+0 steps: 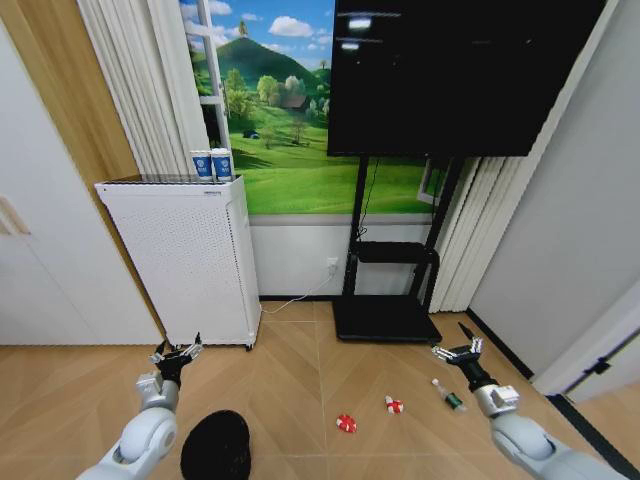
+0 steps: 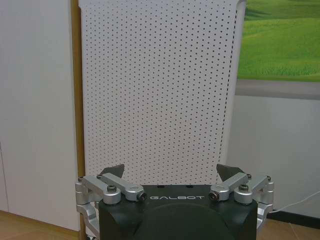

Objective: Pick up the trash bin and place the garbage on the floor into it.

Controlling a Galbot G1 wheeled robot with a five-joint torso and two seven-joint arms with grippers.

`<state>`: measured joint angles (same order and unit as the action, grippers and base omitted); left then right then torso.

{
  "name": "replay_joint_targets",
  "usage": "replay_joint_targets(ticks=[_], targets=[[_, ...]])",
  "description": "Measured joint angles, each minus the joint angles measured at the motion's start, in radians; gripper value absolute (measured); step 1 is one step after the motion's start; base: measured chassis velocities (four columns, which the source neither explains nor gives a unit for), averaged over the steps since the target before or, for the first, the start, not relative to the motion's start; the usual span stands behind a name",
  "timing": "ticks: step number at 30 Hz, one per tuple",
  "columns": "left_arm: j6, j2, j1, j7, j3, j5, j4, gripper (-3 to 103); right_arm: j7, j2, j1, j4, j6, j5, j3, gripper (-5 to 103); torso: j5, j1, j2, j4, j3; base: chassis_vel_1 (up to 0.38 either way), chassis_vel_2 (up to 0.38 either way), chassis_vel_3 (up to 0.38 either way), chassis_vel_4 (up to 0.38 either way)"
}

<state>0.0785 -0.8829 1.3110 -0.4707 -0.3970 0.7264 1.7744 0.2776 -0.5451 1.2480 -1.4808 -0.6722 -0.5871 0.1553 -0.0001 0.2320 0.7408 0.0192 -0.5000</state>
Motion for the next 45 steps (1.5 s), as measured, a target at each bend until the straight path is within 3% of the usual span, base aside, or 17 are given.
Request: replay_joint_targets(ticks=[45], targets=[[-0.003,-0.025,0.063,0.012,-0.024,-0.012,0.002,100,0.026,-0.026,-0.008,0.011,0.01,0.0,-0.011,100,0.0001,-0.083,-0.205,-0.0002,0.12,0.0,0.0,0.0,0.0]])
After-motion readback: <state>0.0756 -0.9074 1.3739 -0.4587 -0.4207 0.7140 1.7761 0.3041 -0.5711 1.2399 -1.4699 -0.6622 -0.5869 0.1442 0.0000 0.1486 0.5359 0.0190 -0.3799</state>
